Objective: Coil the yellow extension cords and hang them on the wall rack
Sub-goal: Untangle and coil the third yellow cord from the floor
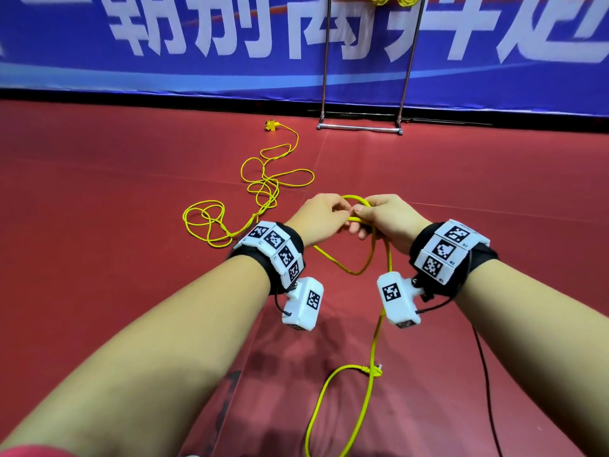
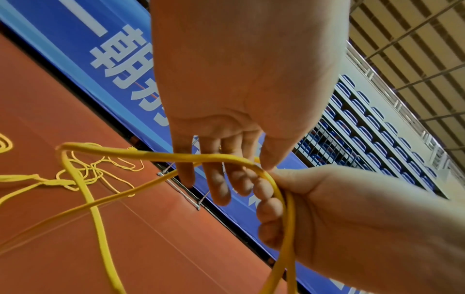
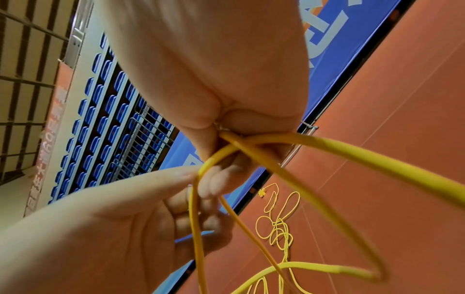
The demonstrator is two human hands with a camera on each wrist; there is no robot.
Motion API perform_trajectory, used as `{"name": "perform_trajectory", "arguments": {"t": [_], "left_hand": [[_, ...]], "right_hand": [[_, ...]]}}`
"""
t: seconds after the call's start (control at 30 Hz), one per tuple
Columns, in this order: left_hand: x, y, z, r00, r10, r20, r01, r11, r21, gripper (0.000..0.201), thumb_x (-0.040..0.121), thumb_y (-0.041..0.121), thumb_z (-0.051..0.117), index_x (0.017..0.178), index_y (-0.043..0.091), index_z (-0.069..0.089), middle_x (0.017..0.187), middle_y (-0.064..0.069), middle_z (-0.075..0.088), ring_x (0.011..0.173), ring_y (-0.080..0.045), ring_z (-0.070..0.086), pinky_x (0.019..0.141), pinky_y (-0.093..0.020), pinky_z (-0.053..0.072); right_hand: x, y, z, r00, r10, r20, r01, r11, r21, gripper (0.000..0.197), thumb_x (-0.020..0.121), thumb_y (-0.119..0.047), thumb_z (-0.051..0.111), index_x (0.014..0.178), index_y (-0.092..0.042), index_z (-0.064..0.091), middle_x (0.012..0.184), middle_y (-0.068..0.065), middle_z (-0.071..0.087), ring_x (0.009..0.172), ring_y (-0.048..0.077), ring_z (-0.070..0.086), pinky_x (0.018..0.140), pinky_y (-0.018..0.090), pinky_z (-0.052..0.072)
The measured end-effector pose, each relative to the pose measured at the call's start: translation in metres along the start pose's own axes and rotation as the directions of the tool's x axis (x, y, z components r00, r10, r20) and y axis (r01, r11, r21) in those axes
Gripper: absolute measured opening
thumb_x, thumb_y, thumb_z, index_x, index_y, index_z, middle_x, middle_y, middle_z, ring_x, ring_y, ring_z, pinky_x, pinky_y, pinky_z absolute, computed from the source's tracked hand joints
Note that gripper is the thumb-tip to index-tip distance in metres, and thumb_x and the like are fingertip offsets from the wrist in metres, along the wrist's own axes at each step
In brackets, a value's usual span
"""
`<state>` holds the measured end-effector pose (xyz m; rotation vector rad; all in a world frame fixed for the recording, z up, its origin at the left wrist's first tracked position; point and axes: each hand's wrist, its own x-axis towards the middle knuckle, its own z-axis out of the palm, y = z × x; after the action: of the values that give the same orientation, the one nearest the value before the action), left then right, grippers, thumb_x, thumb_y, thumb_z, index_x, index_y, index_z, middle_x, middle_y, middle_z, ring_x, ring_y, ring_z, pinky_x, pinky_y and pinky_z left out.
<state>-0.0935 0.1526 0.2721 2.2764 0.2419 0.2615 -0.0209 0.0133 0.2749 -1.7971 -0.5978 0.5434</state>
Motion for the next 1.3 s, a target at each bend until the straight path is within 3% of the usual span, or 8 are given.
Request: {"name": "perform_trajectory", "arguments": {"t": [0.17, 0.3, 0.4, 0.53, 0.73, 0.93, 1.13, 1.3], "left_hand": [[0.000, 0.004, -0.006, 1.000, 0.003, 0.012, -0.004, 1.000, 0.024, 0.019, 0.095, 0.027, 0.061, 0.094, 0.010, 0.067, 0.058, 0.003, 0.048, 0.046, -0.015, 0.043, 0.047, -0.024, 0.036], [0.005, -0.008, -0.024, 0.981, -0.052, -0.186, 0.058, 0.998, 0.024, 0.027, 0.097, 0.026, 0.056, 0.075, 0.016, 0.068, 0.052, -0.001, 0.047, 0.054, -0.021, 0.049, 0.064, -0.032, 0.050], [0.010, -0.018, -0.040, 0.847, -0.303, -0.437, 0.144, 0.922, -0.360, 0.034, 0.095, 0.021, 0.053, 0.062, 0.015, 0.060, 0.060, -0.013, 0.049, 0.059, -0.030, 0.050, 0.059, -0.034, 0.055], [0.012, -0.032, -0.067, 0.649, -0.660, -0.379, 0.165, 0.608, -0.777, 0.029, 0.102, 0.022, 0.044, 0.075, 0.015, 0.055, 0.068, -0.003, 0.041, 0.055, -0.016, 0.041, 0.046, -0.024, 0.041], [0.008, -0.065, -0.065, 0.748, -0.508, -0.428, 0.399, 0.859, -0.321, 0.041, 0.079, 0.017, 0.051, 0.117, 0.014, 0.067, 0.113, -0.009, 0.067, 0.109, -0.031, 0.061, 0.091, -0.036, 0.053], [0.005, -0.011, -0.027, 0.991, -0.061, -0.115, 0.079, 0.984, 0.158, 0.016, 0.087, 0.017, 0.057, 0.088, 0.018, 0.073, 0.091, -0.001, 0.071, 0.084, -0.018, 0.062, 0.081, -0.028, 0.047], [0.002, -0.009, -0.009, 0.992, -0.064, 0.110, 0.033, 0.963, 0.266, 0.031, 0.080, 0.053, 0.058, 0.071, 0.023, 0.060, 0.070, 0.006, 0.065, 0.081, -0.028, 0.063, 0.081, -0.039, 0.048], [0.004, -0.022, -0.033, 0.925, -0.167, -0.342, 0.168, 0.985, -0.027, 0.032, 0.091, 0.028, 0.065, 0.063, 0.017, 0.055, 0.064, 0.000, 0.054, 0.080, -0.037, 0.058, 0.067, -0.030, 0.040]], "right_hand": [[-0.001, -0.003, -0.001, 0.998, 0.059, 0.035, -0.062, 0.991, 0.119, 0.022, 0.103, -0.008, 0.043, 0.088, -0.005, 0.059, 0.068, 0.011, 0.067, 0.053, 0.019, 0.063, 0.056, 0.027, 0.044], [-0.002, 0.004, -0.007, 0.985, 0.154, 0.075, -0.165, 0.973, 0.162, 0.021, 0.105, -0.016, 0.039, 0.097, -0.008, 0.056, 0.065, 0.007, 0.066, 0.056, 0.022, 0.068, 0.059, 0.030, 0.042], [-0.004, 0.014, -0.013, 0.970, 0.214, 0.111, -0.234, 0.950, 0.208, 0.025, 0.106, -0.018, 0.038, 0.095, -0.006, 0.056, 0.062, 0.009, 0.060, 0.053, 0.026, 0.066, 0.076, 0.040, 0.045], [-0.006, 0.032, -0.021, 0.952, 0.286, 0.110, -0.301, 0.939, 0.165, 0.023, 0.104, -0.017, 0.043, 0.096, -0.002, 0.059, 0.059, 0.009, 0.051, 0.048, 0.023, 0.056, 0.077, 0.044, 0.051], [-0.007, 0.019, -0.016, 0.976, 0.215, 0.041, -0.216, 0.976, 0.039, 0.024, 0.103, -0.014, 0.046, 0.090, -0.003, 0.063, 0.056, 0.005, 0.043, 0.044, 0.017, 0.038, 0.052, 0.025, 0.039], [-0.002, -0.002, 0.010, 0.997, 0.077, 0.026, -0.077, 0.997, -0.014, 0.020, 0.101, -0.009, 0.048, 0.084, -0.007, 0.058, 0.056, 0.008, 0.050, 0.045, 0.019, 0.045, 0.047, 0.025, 0.046], [-0.006, 0.000, 0.009, 0.996, 0.073, 0.048, -0.076, 0.995, 0.057, 0.023, 0.103, -0.009, 0.042, 0.085, -0.006, 0.056, 0.060, 0.010, 0.056, 0.047, 0.022, 0.054, 0.055, 0.031, 0.051], [-0.004, 0.025, -0.014, 0.984, 0.179, -0.003, -0.176, 0.969, 0.172, 0.024, 0.104, -0.014, 0.043, 0.088, -0.004, 0.059, 0.056, 0.005, 0.049, 0.049, 0.019, 0.046, 0.053, 0.027, 0.046]]}}
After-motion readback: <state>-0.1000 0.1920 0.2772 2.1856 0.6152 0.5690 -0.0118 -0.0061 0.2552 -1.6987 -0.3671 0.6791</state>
